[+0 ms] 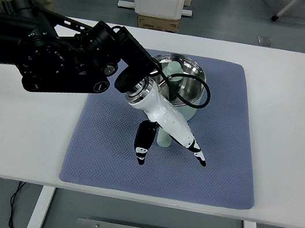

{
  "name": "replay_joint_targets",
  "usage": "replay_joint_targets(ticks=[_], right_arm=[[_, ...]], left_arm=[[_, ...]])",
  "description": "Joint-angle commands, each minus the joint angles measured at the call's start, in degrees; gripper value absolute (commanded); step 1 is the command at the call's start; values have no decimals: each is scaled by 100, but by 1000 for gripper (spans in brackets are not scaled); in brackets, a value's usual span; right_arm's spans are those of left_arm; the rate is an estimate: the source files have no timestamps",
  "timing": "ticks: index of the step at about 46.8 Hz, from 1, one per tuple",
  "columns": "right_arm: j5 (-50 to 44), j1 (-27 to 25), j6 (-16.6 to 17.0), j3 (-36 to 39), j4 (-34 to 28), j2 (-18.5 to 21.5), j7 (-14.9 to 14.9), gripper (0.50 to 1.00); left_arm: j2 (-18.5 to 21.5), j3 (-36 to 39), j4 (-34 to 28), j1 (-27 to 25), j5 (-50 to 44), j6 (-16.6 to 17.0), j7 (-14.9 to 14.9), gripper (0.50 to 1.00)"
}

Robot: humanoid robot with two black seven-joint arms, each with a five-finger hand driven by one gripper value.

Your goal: Rotate green pot handle

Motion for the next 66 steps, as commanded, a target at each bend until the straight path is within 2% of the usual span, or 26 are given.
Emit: replay_joint_targets(ticks=[1,25,42,53,58,66], right_arm=[[0,0,0,-1,0,0,0,1000],[0,0,0,-1,0,0,0,1000],[0,0,0,7,0,0,0,1000],[0,0,0,-1,0,0,0,1000],[0,0,0,-1,0,0,0,1000],[0,0,0,-1,0,0,0,1000]], left_arm=[[-15,41,-1,9,60,0,46,1000],[-138,260,-36,79,764,-9,240,1000],[2,357,-194,0,1141,-105,249,1000],[231,454,-432,-79,1678,-140,258,1000],[319,612,-432,-158,1792,-140,380,1000],[380,805,-432,-246,2038,-140,416,1000]])
